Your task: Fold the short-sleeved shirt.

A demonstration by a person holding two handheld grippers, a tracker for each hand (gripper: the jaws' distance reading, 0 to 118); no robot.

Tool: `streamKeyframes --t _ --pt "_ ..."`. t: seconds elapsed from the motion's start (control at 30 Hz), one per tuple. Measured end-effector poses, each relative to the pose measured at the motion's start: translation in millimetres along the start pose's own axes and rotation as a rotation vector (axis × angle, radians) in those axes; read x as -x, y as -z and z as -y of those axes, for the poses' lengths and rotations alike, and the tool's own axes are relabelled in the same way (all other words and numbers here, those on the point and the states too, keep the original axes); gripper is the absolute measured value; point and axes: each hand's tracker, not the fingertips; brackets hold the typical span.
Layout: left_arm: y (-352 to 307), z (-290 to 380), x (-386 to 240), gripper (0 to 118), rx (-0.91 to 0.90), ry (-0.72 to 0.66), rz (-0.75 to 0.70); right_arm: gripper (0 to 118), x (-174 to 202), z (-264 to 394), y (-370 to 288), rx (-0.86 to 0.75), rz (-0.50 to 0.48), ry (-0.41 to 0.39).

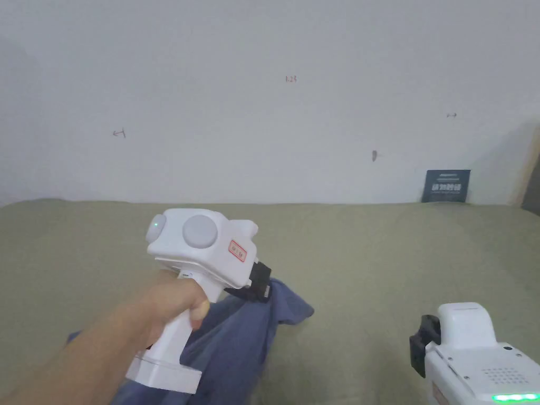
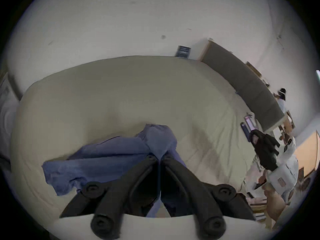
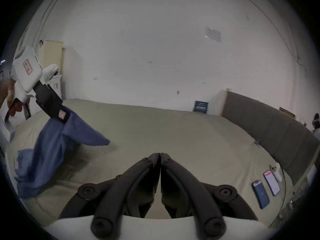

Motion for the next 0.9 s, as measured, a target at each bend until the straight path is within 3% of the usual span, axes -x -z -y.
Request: streamKeyframes --t 0.2,0.33,0.5,0.63,0.67,0.7,0.77,0.8,0.9 --pt "44.5 -23.8 -101.0 2 0.026 0.138 0.145 7 -72.8 8.3 -29.4 0.013 0.135 0.009" --pt "75.5 -22.7 -148.7 2 0.065 0.158 0.232 7 -111.7 18.7 -41.2 0.045 0.215 0.036" --pt "111.2 5.7 -194.3 1 0.15 0.245 0.318 7 -134.0 31.4 -49.6 0.067 0.258 0.045" --pt "137.7 28.0 -197.0 2 0.197 0.192 0.311 7 -135.7 36.5 -49.9 0.079 0.267 0.053" --pt "139.9 29.9 -192.7 6 0.192 0.173 0.302 7 -135.1 36.6 -49.8 0.08 0.265 0.053" --pt "141.1 32.1 -187.8 26 0.195 0.13 0.31 7 -133.7 37.0 -49.9 0.08 0.259 0.054" --pt "134.3 29.4 -174.1 99 0.183 0.052 0.284 7 -130.2 35.7 -50.0 0.08 0.24 0.057" --pt "122.8 26.5 -164.3 118 0.162 0.031 0.287 7 -127.9 34.4 -50.1 0.078 0.233 0.054" --pt "63.1 14.5 -124.7 105 0.018 -0.016 0.297 7 -122.4 27.9 -50.0 0.067 0.215 0.047"
